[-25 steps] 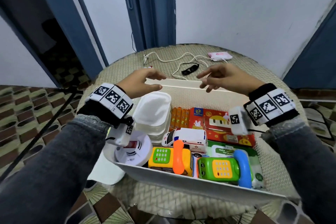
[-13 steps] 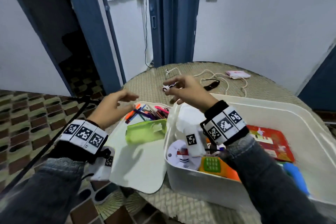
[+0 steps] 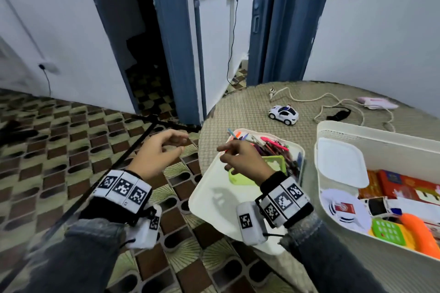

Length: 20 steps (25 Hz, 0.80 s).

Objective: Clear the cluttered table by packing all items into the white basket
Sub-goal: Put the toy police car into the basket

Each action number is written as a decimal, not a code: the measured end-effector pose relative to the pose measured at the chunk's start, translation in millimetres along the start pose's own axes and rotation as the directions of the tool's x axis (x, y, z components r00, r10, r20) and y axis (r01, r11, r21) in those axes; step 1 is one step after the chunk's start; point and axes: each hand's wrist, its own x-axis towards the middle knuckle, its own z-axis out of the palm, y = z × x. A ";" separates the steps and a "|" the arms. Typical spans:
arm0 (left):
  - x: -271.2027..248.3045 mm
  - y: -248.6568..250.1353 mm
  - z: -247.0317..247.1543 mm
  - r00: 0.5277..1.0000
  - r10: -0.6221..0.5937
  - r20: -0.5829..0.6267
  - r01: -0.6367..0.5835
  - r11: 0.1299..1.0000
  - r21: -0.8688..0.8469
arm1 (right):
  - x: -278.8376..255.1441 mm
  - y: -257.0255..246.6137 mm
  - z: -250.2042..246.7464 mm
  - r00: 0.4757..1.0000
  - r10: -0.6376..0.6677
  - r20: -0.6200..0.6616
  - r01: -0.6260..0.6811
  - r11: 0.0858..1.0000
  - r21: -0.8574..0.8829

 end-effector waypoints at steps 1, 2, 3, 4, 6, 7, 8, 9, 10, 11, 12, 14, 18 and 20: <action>3.1 -8.6 -2.6 1.000 -0.004 0.003 0.004 1.000 -0.009 | 8.1 5.5 7.8 1.000 0.021 0.002 -0.021 1.000 0.000; 7.2 -17.7 -4.5 1.000 -0.011 0.010 0.011 1.000 -0.009 | 17.0 11.7 14.6 0.999 0.044 0.003 -0.044 0.999 0.004; 13.0 -27.7 -6.9 0.999 -0.024 0.023 0.024 1.000 -0.008 | 27.1 17.4 21.9 0.997 0.072 0.008 -0.072 0.997 0.017; 21.0 -39.1 -9.0 0.998 -0.040 0.037 0.041 0.999 -0.005 | 38.3 22.4 29.0 0.995 0.102 0.014 -0.102 0.994 0.029; 43.0 -59.5 -12.3 0.996 -0.067 0.064 0.067 0.998 -0.005 | 62.9 31.2 40.2 0.988 0.156 0.015 -0.157 0.987 0.044; 57.6 -69.3 -13.9 0.995 -0.070 0.078 0.071 0.997 -0.002 | 76.9 35.7 44.5 0.984 0.178 0.006 -0.178 0.982 0.063; 73.5 -78.0 -14.8 0.994 -0.070 0.089 0.069 0.998 0.009 | 91.2 40.3 47.4 0.981 0.196 -0.006 -0.195 0.977 0.087; 87.5 -83.5 -14.5 0.993 -0.064 0.098 0.063 0.998 0.014 | 102.4 44.9 48.0 0.978 0.208 -0.020 -0.205 0.973 0.106; 103.8 -89.5 -14.1 0.991 -0.059 0.118 0.058 0.998 0.013 | 115.8 48.7 47.9 0.974 0.222 -0.040 -0.216 0.969 0.119; 122.3 -97.1 -13.0 0.986 -0.054 0.157 0.053 0.999 0.012 | 130.0 52.5 47.6 0.967 0.246 -0.063 -0.237 0.963 0.129; 138.8 -103.5 -11.7 0.977 -0.052 0.205 0.050 0.999 0.016 | 141.5 54.4 47.2 0.959 0.272 -0.077 -0.261 0.956 0.132; 171.0 -115.9 -9.4 0.965 -0.035 0.259 0.030 0.999 0.023 | 162.6 58.3 47.5 0.949 0.299 -0.096 -0.284 0.948 0.146; 228.4 -136.9 0.6 0.929 -0.007 0.371 -0.028 0.995 0.091 | 192.6 62.0 41.2 0.923 0.352 -0.154 -0.320 0.926 0.200; 256.3 -147.2 11.3 0.898 0.025 0.438 -0.084 0.990 0.117 | 205.3 65.9 36.5 0.905 0.367 -0.214 -0.313 0.917 0.247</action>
